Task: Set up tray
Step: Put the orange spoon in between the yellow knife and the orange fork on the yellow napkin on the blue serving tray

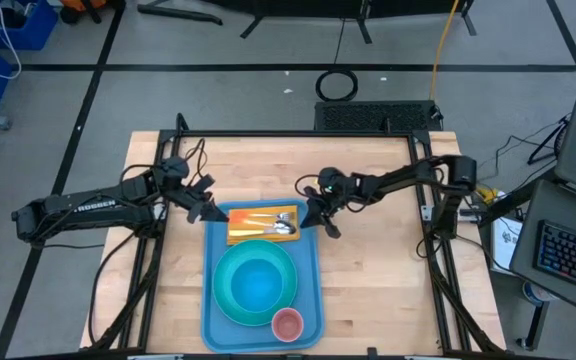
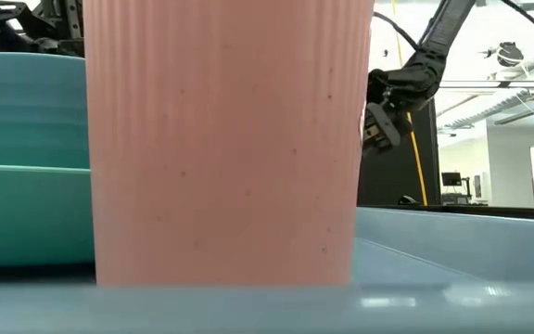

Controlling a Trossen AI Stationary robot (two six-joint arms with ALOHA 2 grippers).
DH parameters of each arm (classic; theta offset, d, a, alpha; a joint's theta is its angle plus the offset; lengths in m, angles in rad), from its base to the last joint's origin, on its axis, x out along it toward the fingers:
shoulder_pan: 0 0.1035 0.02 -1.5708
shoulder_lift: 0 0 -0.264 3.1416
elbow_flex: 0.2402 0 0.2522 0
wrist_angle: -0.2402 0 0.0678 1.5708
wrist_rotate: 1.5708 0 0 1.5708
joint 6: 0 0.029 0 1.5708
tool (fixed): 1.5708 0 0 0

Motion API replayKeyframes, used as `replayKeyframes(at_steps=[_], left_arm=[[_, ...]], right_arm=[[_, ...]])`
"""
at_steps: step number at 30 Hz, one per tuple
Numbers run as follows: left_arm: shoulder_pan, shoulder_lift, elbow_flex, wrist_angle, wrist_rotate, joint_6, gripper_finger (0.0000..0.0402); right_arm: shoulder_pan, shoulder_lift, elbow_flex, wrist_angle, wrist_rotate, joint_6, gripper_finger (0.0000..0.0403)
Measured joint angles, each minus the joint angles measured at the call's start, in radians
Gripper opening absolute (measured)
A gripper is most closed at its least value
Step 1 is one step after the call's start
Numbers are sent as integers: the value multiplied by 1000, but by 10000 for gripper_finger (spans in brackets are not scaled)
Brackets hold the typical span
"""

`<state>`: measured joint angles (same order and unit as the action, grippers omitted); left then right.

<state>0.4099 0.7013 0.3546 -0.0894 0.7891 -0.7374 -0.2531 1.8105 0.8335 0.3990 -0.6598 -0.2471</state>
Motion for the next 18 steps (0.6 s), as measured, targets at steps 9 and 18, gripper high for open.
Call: replayKeyframes(at_steps=[9,18], left_arm=[[0,0,0,-57,5,1,4],[1,1,0,-73,-13,-1,4]], right_arm=[[40,21,34,19,35,-8,0],[55,22,34,11,109,-29,0]])
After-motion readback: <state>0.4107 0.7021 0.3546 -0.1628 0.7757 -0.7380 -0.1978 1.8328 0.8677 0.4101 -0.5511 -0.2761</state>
